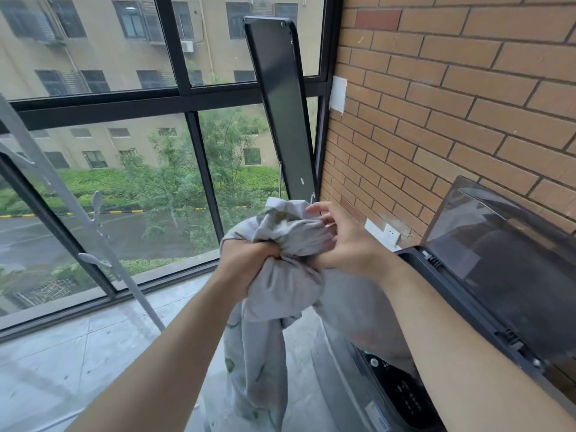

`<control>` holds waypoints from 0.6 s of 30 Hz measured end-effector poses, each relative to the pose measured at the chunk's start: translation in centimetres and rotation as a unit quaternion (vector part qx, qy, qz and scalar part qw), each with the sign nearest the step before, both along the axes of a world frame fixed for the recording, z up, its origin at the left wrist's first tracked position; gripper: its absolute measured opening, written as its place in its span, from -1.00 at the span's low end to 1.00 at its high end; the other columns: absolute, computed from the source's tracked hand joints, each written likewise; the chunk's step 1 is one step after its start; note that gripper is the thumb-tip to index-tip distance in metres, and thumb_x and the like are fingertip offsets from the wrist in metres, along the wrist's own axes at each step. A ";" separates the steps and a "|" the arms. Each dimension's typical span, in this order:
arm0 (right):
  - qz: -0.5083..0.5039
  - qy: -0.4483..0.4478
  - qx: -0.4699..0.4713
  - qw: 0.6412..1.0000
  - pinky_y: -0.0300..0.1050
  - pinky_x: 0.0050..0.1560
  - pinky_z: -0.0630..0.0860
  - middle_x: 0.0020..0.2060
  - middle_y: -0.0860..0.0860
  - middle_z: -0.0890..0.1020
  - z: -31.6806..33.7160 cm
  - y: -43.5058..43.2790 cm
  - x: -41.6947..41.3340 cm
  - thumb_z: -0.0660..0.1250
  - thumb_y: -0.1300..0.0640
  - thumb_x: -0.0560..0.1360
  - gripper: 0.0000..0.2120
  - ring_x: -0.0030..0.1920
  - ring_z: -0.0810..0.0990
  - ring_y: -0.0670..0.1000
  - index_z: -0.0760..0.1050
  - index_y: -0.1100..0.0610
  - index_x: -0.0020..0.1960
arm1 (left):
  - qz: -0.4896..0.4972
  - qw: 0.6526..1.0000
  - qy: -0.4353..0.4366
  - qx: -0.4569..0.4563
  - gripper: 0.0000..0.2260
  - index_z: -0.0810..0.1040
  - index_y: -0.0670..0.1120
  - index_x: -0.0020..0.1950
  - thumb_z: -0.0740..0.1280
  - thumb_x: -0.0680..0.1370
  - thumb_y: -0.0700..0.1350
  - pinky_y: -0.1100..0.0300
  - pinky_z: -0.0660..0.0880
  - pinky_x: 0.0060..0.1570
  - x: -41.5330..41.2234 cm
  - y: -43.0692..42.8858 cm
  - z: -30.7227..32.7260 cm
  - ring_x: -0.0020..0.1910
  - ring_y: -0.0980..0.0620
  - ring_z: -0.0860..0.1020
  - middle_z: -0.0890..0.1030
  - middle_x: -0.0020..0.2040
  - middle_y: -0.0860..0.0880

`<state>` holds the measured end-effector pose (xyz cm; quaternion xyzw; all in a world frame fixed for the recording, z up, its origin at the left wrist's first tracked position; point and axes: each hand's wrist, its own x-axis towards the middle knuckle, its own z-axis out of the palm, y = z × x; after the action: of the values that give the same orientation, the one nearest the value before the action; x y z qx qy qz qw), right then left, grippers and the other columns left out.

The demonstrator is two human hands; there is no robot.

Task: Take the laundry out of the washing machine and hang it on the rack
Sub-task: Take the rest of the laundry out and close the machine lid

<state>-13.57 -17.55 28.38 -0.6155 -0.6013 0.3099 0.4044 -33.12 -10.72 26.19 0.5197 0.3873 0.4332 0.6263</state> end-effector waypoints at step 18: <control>-0.273 -0.108 -0.044 0.955 0.04 -0.08 0.47 -0.01 0.14 0.64 -5.2 2.0 3.8 0.29 0.15 0.52 -0.85 -0.04 0.57 0.21 0.45 0.15 0.07 | 0.136 0.987 -0.057 0.058 -0.69 0.71 -0.11 -0.11 0.38 0.22 -0.36 0.07 0.61 -0.20 -3.3 3.5 1.3 -0.18 -0.06 0.63 0.70 -0.17 -0.10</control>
<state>-9.78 -15.52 23.21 -0.8032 -0.4362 0.1451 0.3788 -36.37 -7.24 27.48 0.4723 0.3921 0.5651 0.5512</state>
